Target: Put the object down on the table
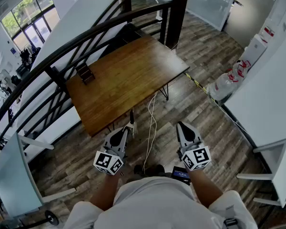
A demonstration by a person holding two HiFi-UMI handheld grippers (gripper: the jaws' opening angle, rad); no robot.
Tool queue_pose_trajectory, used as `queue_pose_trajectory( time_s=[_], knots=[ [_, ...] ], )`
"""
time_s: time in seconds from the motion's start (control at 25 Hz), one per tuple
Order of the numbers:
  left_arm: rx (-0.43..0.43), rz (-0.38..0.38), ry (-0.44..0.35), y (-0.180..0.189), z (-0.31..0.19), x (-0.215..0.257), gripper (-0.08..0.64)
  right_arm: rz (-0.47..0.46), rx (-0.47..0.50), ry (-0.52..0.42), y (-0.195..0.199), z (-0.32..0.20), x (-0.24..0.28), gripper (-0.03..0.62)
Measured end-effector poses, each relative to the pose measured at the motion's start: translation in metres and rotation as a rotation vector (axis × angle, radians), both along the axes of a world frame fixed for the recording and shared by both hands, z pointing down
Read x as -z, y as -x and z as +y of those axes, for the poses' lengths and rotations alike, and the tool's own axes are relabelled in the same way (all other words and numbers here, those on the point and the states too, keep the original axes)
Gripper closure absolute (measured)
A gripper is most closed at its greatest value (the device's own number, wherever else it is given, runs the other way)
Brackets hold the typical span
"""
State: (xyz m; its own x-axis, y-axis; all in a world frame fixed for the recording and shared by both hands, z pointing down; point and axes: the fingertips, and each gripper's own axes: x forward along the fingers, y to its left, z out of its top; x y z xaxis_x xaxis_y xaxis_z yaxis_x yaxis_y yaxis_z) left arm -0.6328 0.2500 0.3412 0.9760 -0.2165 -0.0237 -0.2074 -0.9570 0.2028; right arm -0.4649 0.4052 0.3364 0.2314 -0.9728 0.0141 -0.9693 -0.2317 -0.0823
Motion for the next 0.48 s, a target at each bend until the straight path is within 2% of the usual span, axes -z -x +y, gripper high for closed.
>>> queue_pose_trajectory(
  time_s=[0.48],
  knots=[
    [-0.018, 0.025, 0.064, -0.005, 0.019, -0.005, 0.545, -0.003, 0.021, -0.002, -0.007, 0.014, 0.001, 0.568]
  ],
)
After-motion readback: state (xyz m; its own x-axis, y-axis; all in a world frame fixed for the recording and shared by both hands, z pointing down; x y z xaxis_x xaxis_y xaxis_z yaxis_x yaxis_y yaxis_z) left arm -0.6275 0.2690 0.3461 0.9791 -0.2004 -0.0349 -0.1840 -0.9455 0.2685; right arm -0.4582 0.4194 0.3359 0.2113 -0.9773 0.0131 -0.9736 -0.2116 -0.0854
